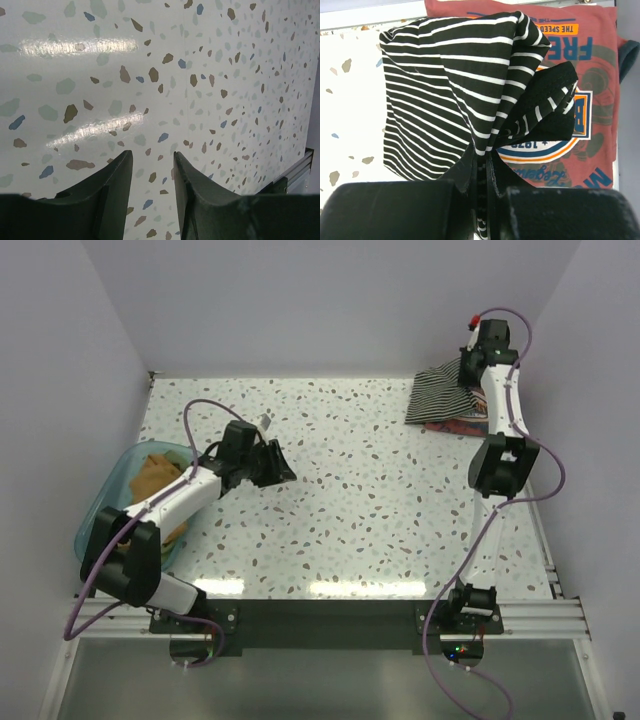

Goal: Fold and stack the tank tops
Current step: Neatly place the folded tank top to the corner

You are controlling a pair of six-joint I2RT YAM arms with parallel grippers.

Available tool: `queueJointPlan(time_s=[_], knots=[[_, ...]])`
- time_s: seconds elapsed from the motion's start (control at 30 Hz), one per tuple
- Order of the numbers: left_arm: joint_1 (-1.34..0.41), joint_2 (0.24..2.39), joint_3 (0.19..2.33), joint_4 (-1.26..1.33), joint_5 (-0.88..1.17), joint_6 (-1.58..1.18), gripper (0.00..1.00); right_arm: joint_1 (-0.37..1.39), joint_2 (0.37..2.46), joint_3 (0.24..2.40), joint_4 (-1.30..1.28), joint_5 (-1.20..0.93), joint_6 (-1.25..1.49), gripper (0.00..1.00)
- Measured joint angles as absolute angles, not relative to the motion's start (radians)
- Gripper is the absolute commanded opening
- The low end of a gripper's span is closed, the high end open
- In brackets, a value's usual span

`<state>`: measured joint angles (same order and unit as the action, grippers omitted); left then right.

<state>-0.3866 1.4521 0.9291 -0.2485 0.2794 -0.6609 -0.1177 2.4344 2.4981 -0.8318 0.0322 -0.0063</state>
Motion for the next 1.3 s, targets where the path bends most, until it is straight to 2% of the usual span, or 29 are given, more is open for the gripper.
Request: queueJointPlan(time_s=[0.37,0.87,0.9,0.93,0.97,1.0,1.03,1.13,1.3], knots=[[-0.382,1.473,0.929,-0.241,0.303,-0.649,0.43,-0.175,2.434,2.496,-0.806,-0.012,0.031,0.0],[-0.38,1.502,0.929,-0.227,0.319,-0.642,0.42,-0.239,2.416,2.352,-0.734,-0.017,0.077,0.0],[-0.38,1.504,0.929,-0.226,0.321,-0.642,0.42,-0.241,2.416,2.352,-0.732,-0.017,0.081,0.04],[-0.38,1.506,0.929,-0.226,0.322,-0.642,0.42,-0.242,2.416,2.352,-0.731,-0.017,0.087,0.24],[-0.38,1.507,0.929,-0.226,0.323,-0.642,0.42,-0.244,2.416,2.348,-0.729,-0.017,0.1,0.35],[-0.38,1.507,0.929,-0.226,0.323,-0.642,0.43,-0.244,2.416,2.342,-0.723,-0.017,0.107,0.54],[-0.38,1.507,0.929,-0.226,0.325,-0.642,0.43,-0.245,2.416,2.332,-0.715,-0.014,0.118,0.6],[-0.38,1.507,0.929,-0.226,0.327,-0.642,0.43,-0.246,2.409,2.267,-0.678,-0.01,0.139,0.73],[-0.38,1.507,0.929,-0.225,0.332,-0.642,0.43,-0.248,2.386,2.119,-0.632,-0.01,0.184,0.79]])
